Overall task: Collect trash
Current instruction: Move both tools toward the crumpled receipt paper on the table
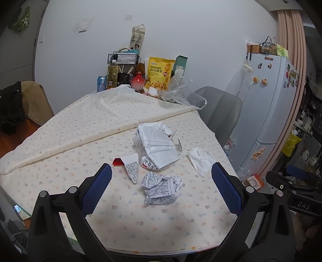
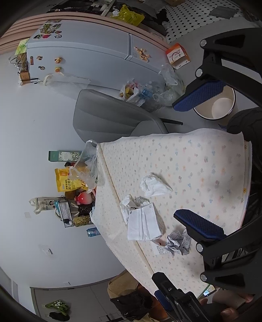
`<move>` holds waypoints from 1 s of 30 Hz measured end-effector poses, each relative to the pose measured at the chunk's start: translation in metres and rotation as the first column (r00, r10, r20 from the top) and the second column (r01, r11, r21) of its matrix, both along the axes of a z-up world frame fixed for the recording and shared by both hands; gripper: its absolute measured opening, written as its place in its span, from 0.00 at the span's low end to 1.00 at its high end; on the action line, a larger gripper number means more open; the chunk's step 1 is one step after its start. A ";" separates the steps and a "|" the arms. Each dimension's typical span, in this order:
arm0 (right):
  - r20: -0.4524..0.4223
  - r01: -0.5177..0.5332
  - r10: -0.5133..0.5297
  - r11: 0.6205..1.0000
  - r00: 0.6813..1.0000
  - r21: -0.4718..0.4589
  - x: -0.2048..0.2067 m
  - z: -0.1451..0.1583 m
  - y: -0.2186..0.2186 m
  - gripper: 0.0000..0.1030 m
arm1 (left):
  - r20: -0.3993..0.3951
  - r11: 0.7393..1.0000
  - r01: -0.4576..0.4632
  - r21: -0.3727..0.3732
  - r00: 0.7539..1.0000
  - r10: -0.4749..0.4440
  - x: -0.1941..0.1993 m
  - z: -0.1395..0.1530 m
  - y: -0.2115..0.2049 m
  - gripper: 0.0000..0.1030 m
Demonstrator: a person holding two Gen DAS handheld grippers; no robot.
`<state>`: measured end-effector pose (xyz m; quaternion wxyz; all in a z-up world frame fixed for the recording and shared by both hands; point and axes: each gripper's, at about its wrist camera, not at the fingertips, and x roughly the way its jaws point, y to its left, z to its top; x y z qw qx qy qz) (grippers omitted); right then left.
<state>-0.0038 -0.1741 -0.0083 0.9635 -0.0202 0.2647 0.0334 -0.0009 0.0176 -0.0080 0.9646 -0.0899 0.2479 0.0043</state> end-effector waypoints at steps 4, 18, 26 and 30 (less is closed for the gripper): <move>-0.001 0.009 -0.009 1.000 1.000 0.017 0.000 -0.002 -0.004 0.93 | 0.006 1.000 -0.002 0.010 1.000 0.002 -0.001 0.001 0.000 0.96; 0.040 0.004 -0.007 0.998 0.999 0.058 -0.006 0.006 -0.022 0.93 | 0.007 1.000 -0.007 0.025 1.000 0.007 -0.003 0.008 -0.007 0.96; 0.051 0.004 -0.008 0.997 0.999 0.072 -0.009 0.009 -0.027 0.93 | 0.024 1.000 -0.003 0.029 1.000 0.002 -0.008 0.015 -0.011 0.96; 0.052 0.007 -0.011 0.997 0.999 0.079 -0.010 0.010 -0.031 0.93 | 0.037 0.999 -0.003 0.035 0.999 0.002 -0.011 0.019 -0.013 0.96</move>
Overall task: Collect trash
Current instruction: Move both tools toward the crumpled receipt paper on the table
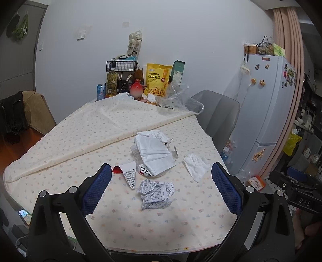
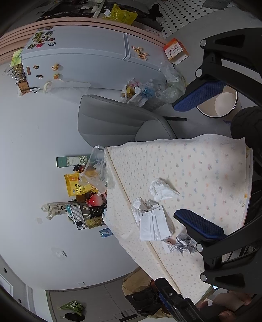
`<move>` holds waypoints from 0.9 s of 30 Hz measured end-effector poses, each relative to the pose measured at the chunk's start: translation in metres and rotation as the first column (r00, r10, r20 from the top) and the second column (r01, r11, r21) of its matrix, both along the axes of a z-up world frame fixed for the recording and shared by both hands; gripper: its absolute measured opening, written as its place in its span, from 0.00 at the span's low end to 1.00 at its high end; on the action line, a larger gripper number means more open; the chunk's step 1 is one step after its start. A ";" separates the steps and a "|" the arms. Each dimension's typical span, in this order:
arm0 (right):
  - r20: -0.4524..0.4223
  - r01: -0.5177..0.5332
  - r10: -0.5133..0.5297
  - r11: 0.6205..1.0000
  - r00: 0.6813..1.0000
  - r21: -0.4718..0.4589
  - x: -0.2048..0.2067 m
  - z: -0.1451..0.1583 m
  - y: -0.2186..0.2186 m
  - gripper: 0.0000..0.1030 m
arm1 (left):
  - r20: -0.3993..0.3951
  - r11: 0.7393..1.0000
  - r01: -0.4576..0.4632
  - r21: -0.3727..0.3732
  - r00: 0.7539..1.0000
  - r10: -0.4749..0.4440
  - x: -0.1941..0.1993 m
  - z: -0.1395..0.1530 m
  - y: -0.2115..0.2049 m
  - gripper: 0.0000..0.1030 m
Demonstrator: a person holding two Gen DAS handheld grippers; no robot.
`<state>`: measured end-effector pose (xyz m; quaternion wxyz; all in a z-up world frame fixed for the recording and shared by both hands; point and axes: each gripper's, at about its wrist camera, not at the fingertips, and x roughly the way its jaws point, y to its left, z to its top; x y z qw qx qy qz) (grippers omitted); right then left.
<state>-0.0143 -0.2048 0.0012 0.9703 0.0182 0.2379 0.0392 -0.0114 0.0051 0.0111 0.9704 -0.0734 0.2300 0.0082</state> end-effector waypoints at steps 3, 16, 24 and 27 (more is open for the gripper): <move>-0.001 -0.003 0.003 1.000 1.000 0.006 -0.001 0.000 -0.003 0.93 | 0.008 1.000 0.000 0.002 1.000 0.000 0.000 0.002 -0.001 0.96; -0.004 -0.005 0.005 1.000 1.000 0.010 0.000 -0.001 -0.005 0.93 | 0.001 1.000 0.006 0.002 1.000 -0.006 0.001 0.003 -0.005 0.96; -0.009 -0.021 0.021 0.999 1.000 0.026 0.000 -0.004 -0.006 0.93 | -0.002 1.000 0.005 -0.004 1.000 -0.005 0.002 0.000 -0.005 0.96; -0.013 -0.024 0.024 0.999 1.000 0.029 0.002 -0.006 -0.004 0.93 | -0.006 1.000 0.004 -0.005 1.000 -0.004 0.003 -0.001 -0.005 0.96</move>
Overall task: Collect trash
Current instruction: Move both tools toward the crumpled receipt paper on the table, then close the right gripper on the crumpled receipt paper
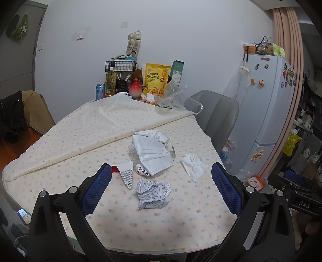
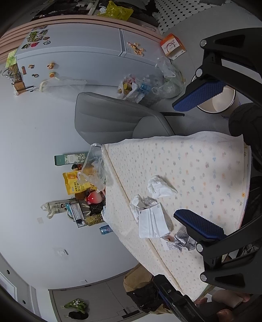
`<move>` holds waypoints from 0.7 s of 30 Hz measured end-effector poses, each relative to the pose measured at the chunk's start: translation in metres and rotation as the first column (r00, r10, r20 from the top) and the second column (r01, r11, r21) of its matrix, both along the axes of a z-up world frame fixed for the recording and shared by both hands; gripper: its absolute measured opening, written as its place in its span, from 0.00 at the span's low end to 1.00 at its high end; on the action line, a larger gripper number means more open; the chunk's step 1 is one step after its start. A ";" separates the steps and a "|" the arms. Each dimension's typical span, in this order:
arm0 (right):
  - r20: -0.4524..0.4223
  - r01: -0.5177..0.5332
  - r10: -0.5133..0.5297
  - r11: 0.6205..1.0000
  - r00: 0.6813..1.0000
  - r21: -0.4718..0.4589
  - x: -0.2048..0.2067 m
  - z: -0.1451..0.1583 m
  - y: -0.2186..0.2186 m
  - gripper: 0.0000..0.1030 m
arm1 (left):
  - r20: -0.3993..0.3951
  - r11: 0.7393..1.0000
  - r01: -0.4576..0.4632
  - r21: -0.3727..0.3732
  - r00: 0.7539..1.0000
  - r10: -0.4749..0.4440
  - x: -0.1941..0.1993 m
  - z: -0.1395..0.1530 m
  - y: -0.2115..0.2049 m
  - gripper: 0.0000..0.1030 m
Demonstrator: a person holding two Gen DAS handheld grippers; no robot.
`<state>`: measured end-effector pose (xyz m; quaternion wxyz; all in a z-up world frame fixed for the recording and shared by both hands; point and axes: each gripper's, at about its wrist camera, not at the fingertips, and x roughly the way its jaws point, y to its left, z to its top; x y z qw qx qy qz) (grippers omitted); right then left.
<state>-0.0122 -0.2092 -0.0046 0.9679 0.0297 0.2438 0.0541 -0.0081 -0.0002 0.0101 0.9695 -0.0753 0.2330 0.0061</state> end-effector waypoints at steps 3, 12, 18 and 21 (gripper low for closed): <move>-0.003 -0.009 0.009 1.000 1.000 0.000 0.002 -0.002 0.003 0.93 | -0.007 1.000 -0.003 -0.002 1.000 0.003 0.002 -0.002 0.001 0.96; -0.029 -0.055 0.055 0.998 0.998 0.003 0.014 -0.010 0.018 0.93 | -0.030 0.999 -0.034 -0.009 0.999 0.034 0.006 -0.012 0.018 0.96; -0.058 -0.122 0.123 0.992 0.991 0.013 0.025 -0.017 0.036 0.93 | -0.036 0.997 -0.061 -0.044 0.998 0.059 0.004 -0.020 0.046 0.96; -0.074 -0.160 0.160 0.987 0.984 0.011 0.031 -0.021 0.050 0.93 | -0.044 0.995 -0.085 -0.056 0.996 0.083 0.003 -0.026 0.061 0.96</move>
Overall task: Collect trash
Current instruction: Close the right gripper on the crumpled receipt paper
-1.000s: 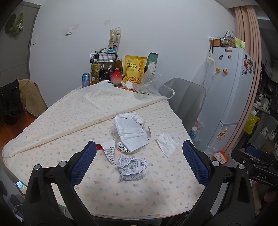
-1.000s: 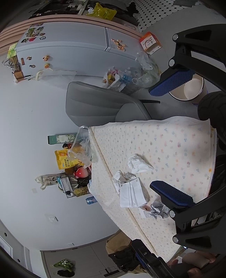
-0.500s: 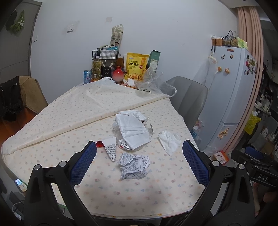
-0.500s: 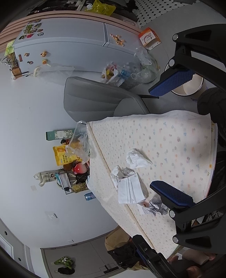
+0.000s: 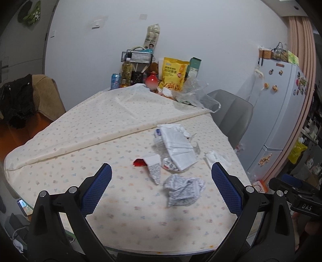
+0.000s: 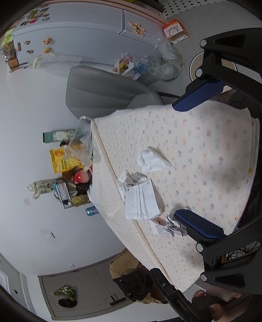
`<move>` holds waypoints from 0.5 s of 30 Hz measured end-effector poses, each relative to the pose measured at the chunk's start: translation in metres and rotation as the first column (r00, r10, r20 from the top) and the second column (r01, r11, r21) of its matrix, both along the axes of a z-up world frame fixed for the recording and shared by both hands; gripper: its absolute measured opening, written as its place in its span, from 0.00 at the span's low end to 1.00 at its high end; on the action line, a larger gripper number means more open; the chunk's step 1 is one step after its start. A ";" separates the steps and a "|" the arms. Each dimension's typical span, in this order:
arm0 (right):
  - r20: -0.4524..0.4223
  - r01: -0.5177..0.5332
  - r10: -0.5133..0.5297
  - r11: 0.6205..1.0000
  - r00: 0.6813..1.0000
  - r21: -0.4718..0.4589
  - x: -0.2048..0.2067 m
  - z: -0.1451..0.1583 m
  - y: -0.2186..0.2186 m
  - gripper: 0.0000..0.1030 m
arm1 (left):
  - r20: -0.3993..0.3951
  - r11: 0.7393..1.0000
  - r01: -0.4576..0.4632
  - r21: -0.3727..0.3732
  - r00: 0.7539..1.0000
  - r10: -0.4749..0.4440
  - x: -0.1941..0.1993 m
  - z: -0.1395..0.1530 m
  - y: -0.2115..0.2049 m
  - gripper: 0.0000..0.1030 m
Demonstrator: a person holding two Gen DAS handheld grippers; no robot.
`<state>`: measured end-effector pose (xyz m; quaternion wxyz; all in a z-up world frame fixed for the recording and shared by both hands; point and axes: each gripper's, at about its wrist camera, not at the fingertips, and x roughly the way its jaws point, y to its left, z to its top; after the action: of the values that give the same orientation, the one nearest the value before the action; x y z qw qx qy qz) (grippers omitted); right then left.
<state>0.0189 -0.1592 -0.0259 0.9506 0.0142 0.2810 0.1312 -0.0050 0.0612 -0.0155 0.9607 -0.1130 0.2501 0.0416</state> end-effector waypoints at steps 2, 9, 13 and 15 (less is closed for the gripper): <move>-0.015 -0.032 0.032 0.999 0.999 0.005 0.005 -0.004 0.009 0.93 | -0.008 1.000 -0.020 -0.010 1.000 0.020 0.000 -0.004 0.011 0.95; -0.067 -0.146 0.148 0.989 0.987 0.032 0.021 -0.018 0.044 0.90 | -0.033 0.996 -0.083 -0.024 0.996 0.082 -0.002 -0.017 0.042 0.95; -0.093 -0.204 0.208 0.978 0.974 0.051 0.032 -0.025 0.064 0.86 | -0.047 0.994 -0.106 -0.023 0.993 0.104 0.000 -0.022 0.051 0.95; -0.106 -0.228 0.232 0.972 0.967 0.055 0.038 -0.028 0.074 0.82 | -0.052 0.994 -0.112 -0.018 0.992 0.111 0.001 -0.024 0.053 0.95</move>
<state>0.0565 -0.0854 -0.0539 0.9113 0.0092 0.3304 0.2456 -0.0035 0.1147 -0.0393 0.9489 -0.1358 0.2684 0.0954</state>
